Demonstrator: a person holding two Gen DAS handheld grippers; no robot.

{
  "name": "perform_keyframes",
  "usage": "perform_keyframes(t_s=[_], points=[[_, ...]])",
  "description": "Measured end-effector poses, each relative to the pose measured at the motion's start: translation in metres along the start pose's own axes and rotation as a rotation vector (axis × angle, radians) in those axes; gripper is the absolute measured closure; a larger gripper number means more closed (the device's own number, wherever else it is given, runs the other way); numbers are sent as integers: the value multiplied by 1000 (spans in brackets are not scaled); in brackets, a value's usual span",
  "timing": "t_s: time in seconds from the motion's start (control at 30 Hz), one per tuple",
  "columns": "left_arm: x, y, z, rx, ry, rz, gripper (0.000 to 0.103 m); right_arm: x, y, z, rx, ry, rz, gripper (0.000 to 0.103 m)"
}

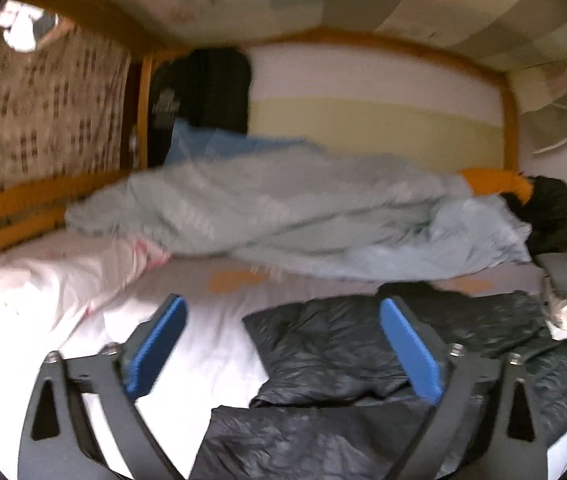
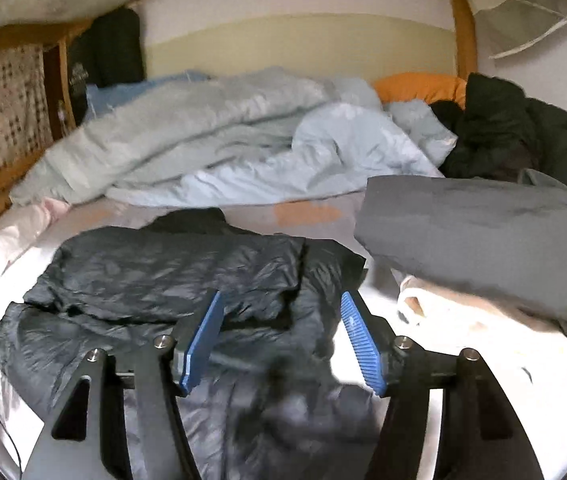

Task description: Fold large clothes

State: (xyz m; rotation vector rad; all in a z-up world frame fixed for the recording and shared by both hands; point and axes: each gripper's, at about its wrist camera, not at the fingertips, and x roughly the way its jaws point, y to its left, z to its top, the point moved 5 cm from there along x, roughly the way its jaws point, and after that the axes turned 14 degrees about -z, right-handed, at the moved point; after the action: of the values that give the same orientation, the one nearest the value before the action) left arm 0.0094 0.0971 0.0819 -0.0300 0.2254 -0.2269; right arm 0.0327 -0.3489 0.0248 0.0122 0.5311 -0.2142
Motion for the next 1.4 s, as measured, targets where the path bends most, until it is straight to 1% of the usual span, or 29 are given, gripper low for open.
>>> perform_keyframes(t_s=[0.03, 0.1, 0.17, 0.23, 0.27, 0.33, 0.43, 0.47, 0.5, 0.53, 0.57, 0.6, 0.73, 0.77, 0.8, 0.83, 0.87, 0.9, 0.93, 0.97, 1.07, 1.1, 1.13, 1.17, 1.27, 1.3, 1.33, 1.37, 1.4], points=[[-7, -5, 0, 16, -16, -12, 0, -11, 2, -4, 1, -30, 1, 19], [-19, -22, -2, 53, -28, -56, 0, -32, 5, -10, 5, -92, 10, 16], [-27, -36, -10, 64, -8, -90, 0, -49, 9, -18, 3, -131, 4, 16], [-33, -44, -20, 48, 9, -136, 0, -58, 13, -30, -11, -152, -35, 8], [-35, -48, -25, 48, 15, -145, 0, -60, 15, -37, -19, -153, -57, 7], [-37, -56, -37, 71, 40, -130, 0, -61, 16, -52, -23, -134, -93, 6], [-41, -71, -56, 110, 91, -155, 0, -60, 19, -71, -49, -94, -72, 6], [-40, -77, -63, 125, 123, -173, 0, -62, 22, -76, -63, -89, -69, 6], [-36, -82, -73, 142, 173, -191, 0, -64, 26, -81, -79, -84, -50, 6], [-31, -88, -83, 151, 228, -206, 0, -65, 30, -84, -99, -77, -24, 6], [-24, -95, -94, 164, 301, -243, 0, -67, 38, -88, -137, -61, 15, 6], [-19, -101, -104, 186, 357, -266, 0, -68, 44, -93, -166, -50, 39, 6], [-6, -123, -134, 298, 487, -265, 1, -69, 75, -115, -303, -5, 121, 6], [-2, -124, -142, 317, 522, -244, 1, -68, 81, -119, -335, 2, 135, 6], [5, -123, -150, 332, 564, -206, 2, -67, 88, -127, -379, 15, 157, 6], [11, -120, -157, 330, 601, -177, 4, -64, 96, -136, -436, 32, 169, 6], [15, -116, -164, 315, 629, -165, 6, -60, 100, -142, -469, 38, 148, 6], [17, -111, -167, 295, 646, -155, 6, -57, 102, -147, -495, 40, 114, 6], [18, -109, -168, 290, 647, -145, 6, -52, 105, -153, -538, 37, 63, 6], [18, -107, -167, 294, 642, -129, 6, -49, 106, -157, -562, 35, 38, 6], [20, -99, -168, 301, 636, -41, 6, -41, 108, -166, -626, 25, -53, 6], [21, -95, -167, 286, 629, -29, 6, -38, 107, -166, -634, 17, -99, 6], [20, -92, -165, 268, 621, -25, 6, -34, 103, -165, -631, 9, -171, 6], [21, -87, -164, 255, 621, -17, 6, -29, 99, -162, -623, 9, -210, 6], [24, -67, -166, 186, 631, 29, 6, -20, 82, -155, -556, 43, -269, 6], [25, -62, -165, 163, 632, 37, 10, -17, 75, -153, -527, 52, -288, 6], [26, -58, -163, 146, 626, 37, 18, -16, 70, -150, -510, 54, -299, 8], [26, -56, -161, 140, 616, 44, 41, -16, 65, -147, -492, 55, -306, 12], [24, -55, -158, 146, 601, 61, 61, -17, 62, -145, -476, 61, -298, 33]])
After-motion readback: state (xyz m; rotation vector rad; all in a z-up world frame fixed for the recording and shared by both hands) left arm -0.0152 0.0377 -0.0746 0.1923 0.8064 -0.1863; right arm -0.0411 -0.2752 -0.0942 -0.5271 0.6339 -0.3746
